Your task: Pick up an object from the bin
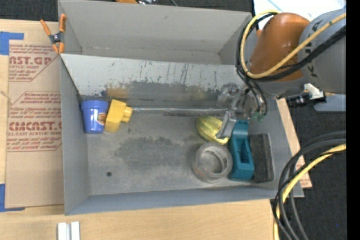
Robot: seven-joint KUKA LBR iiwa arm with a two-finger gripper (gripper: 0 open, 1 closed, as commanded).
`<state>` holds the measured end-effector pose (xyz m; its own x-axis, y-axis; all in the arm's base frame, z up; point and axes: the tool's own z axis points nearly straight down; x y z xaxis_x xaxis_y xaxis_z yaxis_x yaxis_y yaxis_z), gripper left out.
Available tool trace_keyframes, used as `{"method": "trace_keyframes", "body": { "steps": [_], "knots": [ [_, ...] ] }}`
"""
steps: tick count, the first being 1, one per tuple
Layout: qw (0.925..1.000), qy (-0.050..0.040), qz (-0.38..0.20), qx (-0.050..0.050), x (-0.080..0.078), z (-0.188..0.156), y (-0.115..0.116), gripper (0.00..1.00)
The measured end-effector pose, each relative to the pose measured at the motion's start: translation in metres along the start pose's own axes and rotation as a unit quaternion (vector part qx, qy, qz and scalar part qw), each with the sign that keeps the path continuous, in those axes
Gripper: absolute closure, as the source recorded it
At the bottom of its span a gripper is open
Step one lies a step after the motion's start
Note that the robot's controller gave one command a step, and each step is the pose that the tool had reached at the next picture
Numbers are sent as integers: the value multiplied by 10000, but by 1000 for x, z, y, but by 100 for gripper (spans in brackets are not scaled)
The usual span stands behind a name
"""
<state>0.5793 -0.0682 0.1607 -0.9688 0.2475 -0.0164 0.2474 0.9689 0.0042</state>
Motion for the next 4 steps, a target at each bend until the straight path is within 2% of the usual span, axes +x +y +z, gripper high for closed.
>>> {"method": "trace_keyframes", "body": {
  "steps": [1, 2, 3, 4],
  "knots": [
    [9911, 51, 1331, 13, -1, 61, -5, 0],
    [9919, -47, 1265, -40, 9, 84, -12, 0],
    [9759, -49, 2180, -26, 5, 83, -6, 100],
    [9759, -50, 2181, -25, 5, 83, -6, 100]
  ]
}}
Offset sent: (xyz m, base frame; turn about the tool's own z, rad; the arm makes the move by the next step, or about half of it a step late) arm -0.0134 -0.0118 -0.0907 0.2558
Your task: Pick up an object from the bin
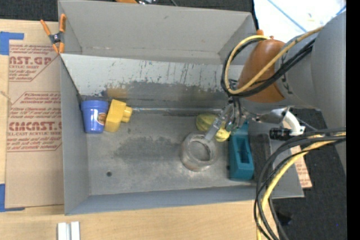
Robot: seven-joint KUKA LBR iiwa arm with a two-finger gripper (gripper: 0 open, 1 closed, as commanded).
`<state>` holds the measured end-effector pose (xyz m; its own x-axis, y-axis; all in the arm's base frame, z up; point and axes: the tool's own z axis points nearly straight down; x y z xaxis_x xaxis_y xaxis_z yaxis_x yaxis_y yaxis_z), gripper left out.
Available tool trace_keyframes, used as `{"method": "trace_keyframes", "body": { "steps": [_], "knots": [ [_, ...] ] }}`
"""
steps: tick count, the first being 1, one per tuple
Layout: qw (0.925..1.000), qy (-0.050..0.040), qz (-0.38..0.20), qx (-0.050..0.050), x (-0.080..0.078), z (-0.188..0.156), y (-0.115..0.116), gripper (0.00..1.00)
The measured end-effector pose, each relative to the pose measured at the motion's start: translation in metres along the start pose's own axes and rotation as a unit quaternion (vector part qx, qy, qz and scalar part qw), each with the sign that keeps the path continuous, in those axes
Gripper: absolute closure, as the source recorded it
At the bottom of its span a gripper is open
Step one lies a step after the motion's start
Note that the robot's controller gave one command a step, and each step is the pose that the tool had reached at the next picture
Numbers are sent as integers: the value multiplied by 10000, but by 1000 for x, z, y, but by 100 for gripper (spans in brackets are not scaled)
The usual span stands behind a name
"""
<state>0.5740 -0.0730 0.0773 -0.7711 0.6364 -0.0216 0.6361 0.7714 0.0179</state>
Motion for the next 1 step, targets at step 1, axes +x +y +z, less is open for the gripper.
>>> {"method": "trace_keyframes", "body": {
  "steps": [1],
  "knots": [
    [10000, 44, -1, 29, 3, -19, -2, 100]
  ]
}}
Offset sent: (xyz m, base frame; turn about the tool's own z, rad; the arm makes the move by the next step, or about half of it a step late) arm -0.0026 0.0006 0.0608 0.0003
